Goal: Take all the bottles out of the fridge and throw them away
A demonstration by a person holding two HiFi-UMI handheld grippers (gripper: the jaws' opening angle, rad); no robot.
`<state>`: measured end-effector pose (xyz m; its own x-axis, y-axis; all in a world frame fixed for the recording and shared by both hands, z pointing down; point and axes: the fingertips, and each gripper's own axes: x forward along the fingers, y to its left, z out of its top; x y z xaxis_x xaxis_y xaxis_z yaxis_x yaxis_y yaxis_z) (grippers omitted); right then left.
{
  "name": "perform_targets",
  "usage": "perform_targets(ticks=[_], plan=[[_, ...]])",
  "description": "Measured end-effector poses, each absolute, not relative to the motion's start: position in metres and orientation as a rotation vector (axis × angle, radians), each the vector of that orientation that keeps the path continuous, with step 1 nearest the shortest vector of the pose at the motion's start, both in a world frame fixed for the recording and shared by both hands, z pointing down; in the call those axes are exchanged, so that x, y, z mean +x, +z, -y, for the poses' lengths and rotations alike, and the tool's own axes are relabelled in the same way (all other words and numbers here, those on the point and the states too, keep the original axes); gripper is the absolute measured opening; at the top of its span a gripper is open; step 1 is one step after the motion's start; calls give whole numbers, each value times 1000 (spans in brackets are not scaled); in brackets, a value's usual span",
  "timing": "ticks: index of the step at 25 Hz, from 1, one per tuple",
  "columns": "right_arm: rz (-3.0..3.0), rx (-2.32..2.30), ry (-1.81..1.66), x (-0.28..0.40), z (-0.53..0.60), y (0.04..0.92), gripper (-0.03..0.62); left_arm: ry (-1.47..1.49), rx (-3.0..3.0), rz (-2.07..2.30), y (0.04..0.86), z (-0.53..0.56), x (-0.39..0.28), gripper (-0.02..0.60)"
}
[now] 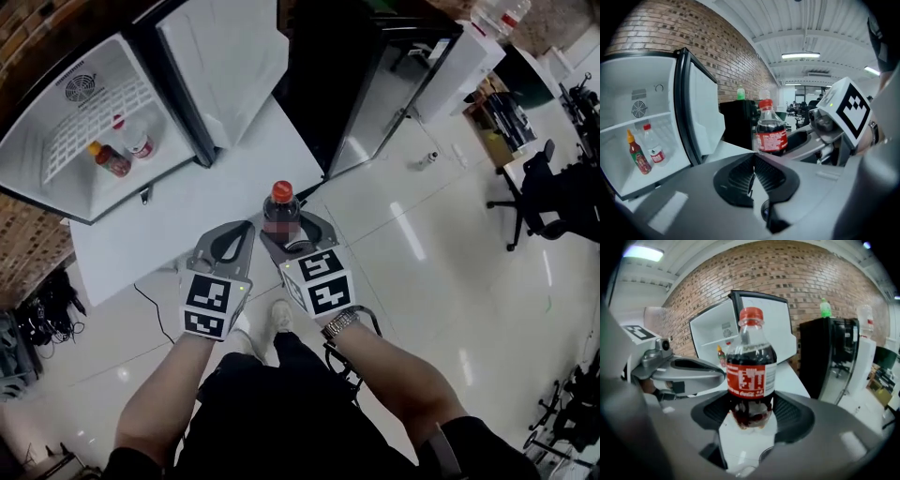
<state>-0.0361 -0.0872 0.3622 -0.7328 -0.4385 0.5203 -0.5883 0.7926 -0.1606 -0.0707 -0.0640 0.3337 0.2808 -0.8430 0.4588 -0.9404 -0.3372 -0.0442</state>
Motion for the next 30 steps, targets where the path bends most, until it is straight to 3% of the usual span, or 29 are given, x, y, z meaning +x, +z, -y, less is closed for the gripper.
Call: perform_targets(ticks=[13,30], plan=[[2213,912,775,57,51,527,285,696,2287,1286,475,60,4,3],[1904,954,1034,103,24,752,284,801,2192,1049,658,52,47,3]])
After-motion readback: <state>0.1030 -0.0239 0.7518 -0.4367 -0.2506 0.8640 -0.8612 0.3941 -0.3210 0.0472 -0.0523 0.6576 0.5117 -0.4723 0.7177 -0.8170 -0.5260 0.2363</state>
